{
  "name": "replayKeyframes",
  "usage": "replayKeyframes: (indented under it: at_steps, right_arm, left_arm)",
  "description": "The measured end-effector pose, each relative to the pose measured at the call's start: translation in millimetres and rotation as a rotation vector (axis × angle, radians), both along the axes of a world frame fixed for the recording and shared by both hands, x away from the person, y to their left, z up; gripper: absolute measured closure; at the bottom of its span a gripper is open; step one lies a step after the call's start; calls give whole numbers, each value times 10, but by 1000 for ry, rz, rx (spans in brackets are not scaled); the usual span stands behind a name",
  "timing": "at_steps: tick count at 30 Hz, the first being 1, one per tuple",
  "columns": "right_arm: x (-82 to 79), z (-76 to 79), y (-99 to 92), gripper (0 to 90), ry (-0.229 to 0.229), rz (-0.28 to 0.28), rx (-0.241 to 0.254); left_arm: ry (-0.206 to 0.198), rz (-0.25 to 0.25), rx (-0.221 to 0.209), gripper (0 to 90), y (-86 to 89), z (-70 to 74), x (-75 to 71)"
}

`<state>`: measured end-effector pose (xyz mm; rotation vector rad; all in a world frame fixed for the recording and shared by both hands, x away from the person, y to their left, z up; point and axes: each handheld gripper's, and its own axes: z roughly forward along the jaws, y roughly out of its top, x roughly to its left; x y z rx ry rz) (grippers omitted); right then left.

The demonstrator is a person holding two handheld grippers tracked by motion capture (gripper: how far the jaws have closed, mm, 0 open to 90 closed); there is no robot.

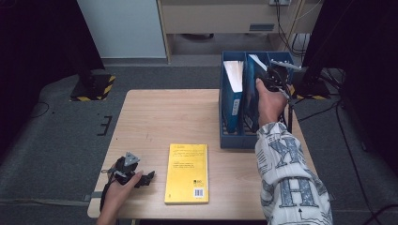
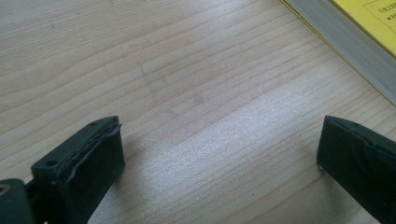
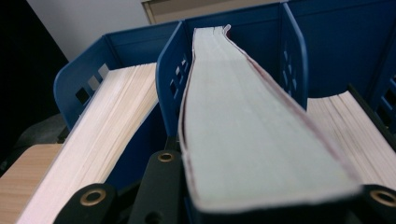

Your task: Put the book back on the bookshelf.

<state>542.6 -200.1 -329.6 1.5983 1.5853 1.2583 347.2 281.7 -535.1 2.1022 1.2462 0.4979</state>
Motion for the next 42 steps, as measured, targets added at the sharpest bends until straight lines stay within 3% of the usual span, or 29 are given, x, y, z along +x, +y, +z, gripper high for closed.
replayKeyframes:
  at_steps: [42]
  right_arm:
    - [38, -236, 25, 733, 37, 8, -16]
  left_arm:
    - [0, -9, 2, 0, -11, 1, -1]
